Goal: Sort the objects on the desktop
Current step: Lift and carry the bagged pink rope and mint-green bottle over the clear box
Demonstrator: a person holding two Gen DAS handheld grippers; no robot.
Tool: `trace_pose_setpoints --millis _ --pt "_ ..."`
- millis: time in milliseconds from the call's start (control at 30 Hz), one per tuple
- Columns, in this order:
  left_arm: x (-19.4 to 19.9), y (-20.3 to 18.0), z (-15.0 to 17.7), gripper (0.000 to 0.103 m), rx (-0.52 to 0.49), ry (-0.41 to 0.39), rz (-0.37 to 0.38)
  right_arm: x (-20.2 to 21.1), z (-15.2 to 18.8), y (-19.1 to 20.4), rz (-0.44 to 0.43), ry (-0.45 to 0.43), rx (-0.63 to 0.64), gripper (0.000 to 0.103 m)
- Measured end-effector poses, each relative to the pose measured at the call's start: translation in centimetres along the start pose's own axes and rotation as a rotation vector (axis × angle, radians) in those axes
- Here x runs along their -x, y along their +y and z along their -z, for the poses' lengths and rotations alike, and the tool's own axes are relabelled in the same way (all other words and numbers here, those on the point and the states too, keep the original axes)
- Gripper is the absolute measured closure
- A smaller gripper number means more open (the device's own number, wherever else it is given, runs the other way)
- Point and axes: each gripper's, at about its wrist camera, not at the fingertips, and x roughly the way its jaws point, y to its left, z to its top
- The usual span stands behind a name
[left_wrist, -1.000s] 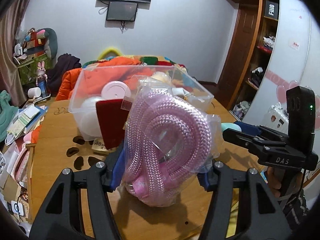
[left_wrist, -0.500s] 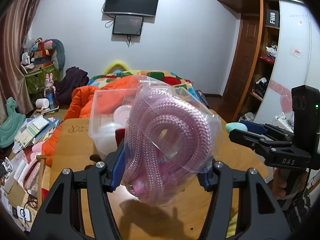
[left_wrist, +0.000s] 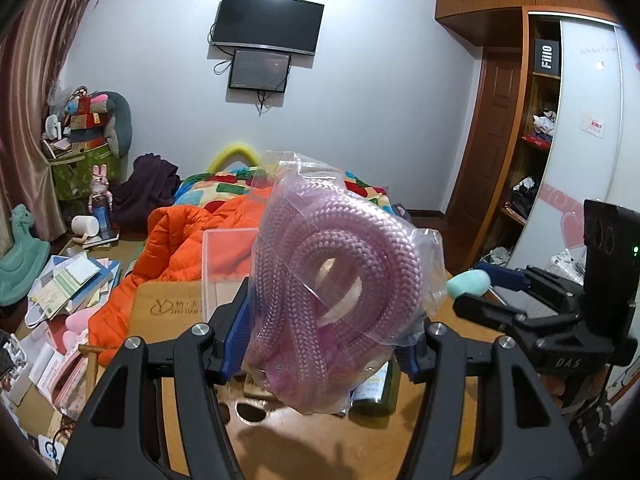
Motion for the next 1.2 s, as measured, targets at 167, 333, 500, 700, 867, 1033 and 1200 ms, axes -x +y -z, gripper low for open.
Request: trace_pose_setpoints --millis 167,333,500,700,867,1033,1200 --pt "-1.4 0.6 -1.1 0.043 -0.002 0.000 -0.019 -1.5 -0.8 0.0 -0.015 0.003 -0.001 0.032" --pt "-2.6 1.6 -2.1 0.043 0.028 -0.008 -0.002 -3.5 -1.6 -0.4 -0.016 0.020 -0.002 0.032" --pt "-3.7 2.3 -3.1 0.043 0.039 -0.018 0.000 -5.8 -2.2 -0.8 -0.021 0.042 -0.023 0.032" --pt "-5.4 3.1 -3.0 0.043 0.040 -0.006 -0.015 -8.2 -2.4 -0.8 -0.022 0.074 -0.028 0.032" --pt "-6.8 4.0 -2.4 0.043 0.059 0.027 -0.017 -10.0 -2.2 -0.9 -0.022 0.102 -0.031 0.032" --pt "-7.8 4.4 -2.2 0.043 0.073 0.042 0.006 -11.1 -1.9 -0.4 -0.018 0.124 -0.017 0.032" --pt "-8.3 4.3 -2.4 0.043 0.069 0.050 0.008 -12.0 -1.7 -0.1 -0.002 0.145 -0.002 0.032"
